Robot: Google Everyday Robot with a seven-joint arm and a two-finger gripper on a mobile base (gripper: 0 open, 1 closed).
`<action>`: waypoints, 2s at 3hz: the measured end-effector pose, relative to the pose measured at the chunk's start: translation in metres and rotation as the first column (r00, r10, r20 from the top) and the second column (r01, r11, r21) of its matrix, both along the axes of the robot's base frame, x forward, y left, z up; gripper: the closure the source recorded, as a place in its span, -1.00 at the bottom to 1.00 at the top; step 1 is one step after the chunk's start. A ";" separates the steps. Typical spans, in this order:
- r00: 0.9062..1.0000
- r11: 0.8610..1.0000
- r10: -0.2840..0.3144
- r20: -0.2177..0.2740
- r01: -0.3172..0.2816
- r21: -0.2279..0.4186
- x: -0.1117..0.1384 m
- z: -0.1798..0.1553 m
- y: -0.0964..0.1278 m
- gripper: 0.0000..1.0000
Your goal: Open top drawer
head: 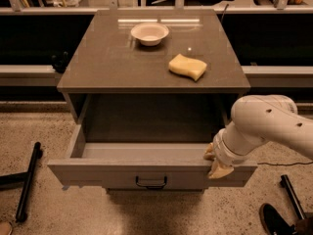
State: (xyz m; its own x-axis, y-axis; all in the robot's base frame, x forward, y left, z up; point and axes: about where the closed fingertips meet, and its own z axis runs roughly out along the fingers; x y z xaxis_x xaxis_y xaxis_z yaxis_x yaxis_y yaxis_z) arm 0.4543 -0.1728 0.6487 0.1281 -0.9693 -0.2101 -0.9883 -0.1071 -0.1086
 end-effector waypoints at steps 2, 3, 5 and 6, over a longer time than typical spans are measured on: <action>1.000 1.000 -0.003 0.020 0.003 0.010 0.004 0.009 -0.007 -0.98; 0.999 1.000 -0.016 0.041 0.016 0.018 0.010 0.020 -0.018 -1.00; 0.985 0.992 -0.122 0.119 0.120 0.026 0.017 0.060 -0.075 -1.00; 0.973 0.988 -0.155 0.172 0.158 -0.003 0.008 0.089 -0.093 -1.00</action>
Offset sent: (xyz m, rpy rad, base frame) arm 0.0101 -0.0152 0.0196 0.0254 -0.0419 -0.0080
